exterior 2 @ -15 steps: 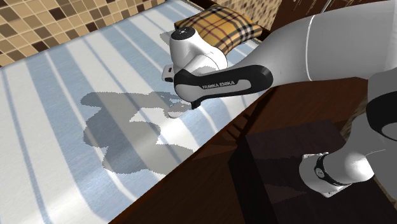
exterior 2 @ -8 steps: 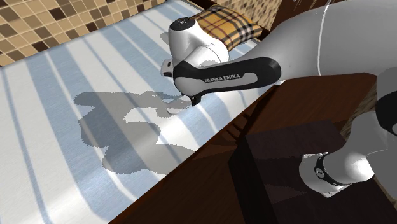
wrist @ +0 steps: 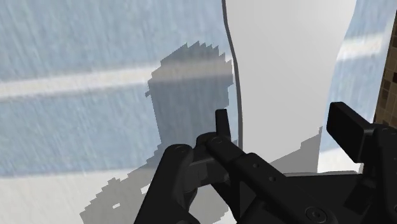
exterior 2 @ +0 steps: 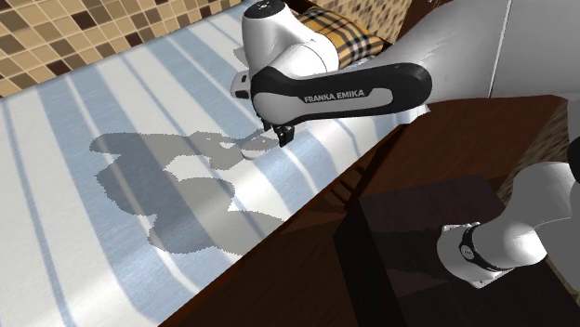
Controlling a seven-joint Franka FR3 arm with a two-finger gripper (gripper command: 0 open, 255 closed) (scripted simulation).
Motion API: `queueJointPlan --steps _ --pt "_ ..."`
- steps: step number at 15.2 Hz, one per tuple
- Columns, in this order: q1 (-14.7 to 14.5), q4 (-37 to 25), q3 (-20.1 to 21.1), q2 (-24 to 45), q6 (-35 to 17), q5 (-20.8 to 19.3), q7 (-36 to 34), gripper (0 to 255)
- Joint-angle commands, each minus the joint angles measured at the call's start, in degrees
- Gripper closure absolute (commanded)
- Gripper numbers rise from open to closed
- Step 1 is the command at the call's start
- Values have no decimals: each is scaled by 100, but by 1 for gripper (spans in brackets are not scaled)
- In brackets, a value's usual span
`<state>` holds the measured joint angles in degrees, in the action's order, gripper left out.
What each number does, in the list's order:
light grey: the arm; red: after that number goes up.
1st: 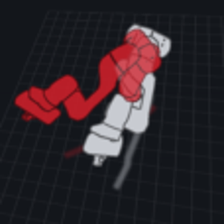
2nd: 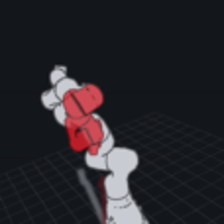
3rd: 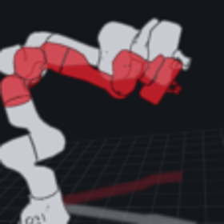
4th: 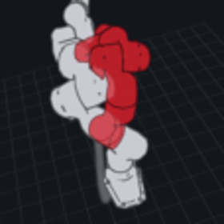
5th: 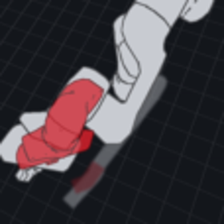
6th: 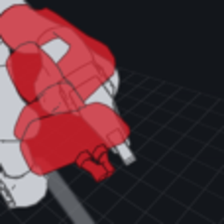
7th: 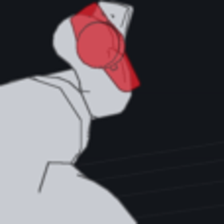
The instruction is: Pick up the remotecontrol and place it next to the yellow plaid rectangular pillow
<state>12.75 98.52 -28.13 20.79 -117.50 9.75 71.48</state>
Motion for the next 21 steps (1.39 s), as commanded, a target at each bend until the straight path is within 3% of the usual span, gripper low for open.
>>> queueJointPlan --steps 1,21 --pt "-14 -106 -14 -58 156 -38 -34 255" --pt "18 -1331 -99 -306 1594 -205 -142 255"
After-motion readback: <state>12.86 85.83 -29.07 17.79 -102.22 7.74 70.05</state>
